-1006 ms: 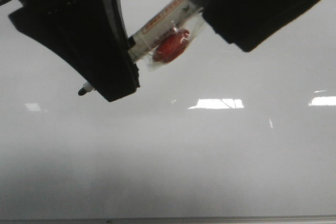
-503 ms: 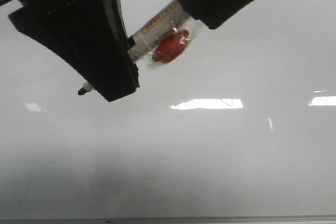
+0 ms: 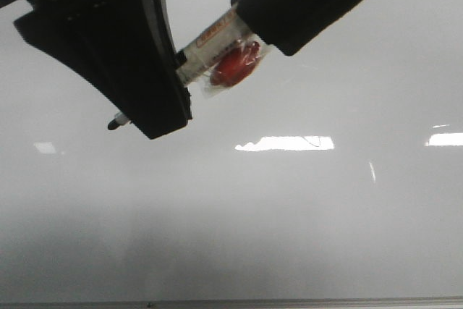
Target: Write number 7 on whiteboard
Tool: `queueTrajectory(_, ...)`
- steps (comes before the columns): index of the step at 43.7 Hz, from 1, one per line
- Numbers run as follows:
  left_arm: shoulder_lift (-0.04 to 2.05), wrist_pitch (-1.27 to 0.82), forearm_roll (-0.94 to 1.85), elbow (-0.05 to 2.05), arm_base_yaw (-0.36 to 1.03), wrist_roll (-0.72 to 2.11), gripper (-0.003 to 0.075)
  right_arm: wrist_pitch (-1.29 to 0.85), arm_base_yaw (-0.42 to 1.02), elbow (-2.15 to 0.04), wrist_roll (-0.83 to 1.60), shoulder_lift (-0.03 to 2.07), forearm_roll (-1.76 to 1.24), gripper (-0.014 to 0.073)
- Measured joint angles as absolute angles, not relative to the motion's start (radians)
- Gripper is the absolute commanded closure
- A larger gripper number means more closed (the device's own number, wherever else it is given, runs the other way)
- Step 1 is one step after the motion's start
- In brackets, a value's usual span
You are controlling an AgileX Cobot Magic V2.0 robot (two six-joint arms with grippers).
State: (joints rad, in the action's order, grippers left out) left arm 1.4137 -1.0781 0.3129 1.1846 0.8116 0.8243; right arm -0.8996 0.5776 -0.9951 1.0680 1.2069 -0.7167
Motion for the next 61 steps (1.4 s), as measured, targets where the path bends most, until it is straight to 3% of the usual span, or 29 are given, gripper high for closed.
queueTrajectory(8, 1.414, -1.078, 0.313, 1.185, 0.812, 0.824, 0.0426, -0.904, 0.578, -0.995, 1.068, 1.207, -0.717, 0.0661)
queueTrajectory(13, 1.394, -1.077, 0.282, 1.185, 0.797, 0.760, 0.0339, -0.906, 0.579, -0.995, 1.068, 1.207, -0.718, 0.0661)
queueTrajectory(22, 1.268, -1.077, 0.194, 1.185, 0.691, 0.606, 0.0335, -0.830, 0.567, -0.995, 0.940, 1.185, -0.611, 0.0661)
queueTrajectory(30, 1.076, -1.013, 0.187, 1.091, 0.548, 0.527, 0.0335, -0.734, 0.487, -0.980, 0.641, 1.123, -0.537, 0.0661)
queueTrajectory(34, 0.981, -0.962, 0.187, 1.004, 0.479, 0.479, 0.0335, -0.586, 0.460, -0.904, 0.520, 1.083, -0.535, 0.0661)
queueTrajectory(42, 0.877, -0.882, 0.203, 0.920, 0.414, 0.455, 0.0335, -0.478, 0.458, -0.868, 0.489, 1.115, -0.533, 0.0661)
queueTrajectory(61, 0.870, -0.863, 0.216, 0.920, 0.412, 0.455, 0.0335, -0.348, 0.458, -1.021, 0.487, 1.316, -0.533, 0.0661)
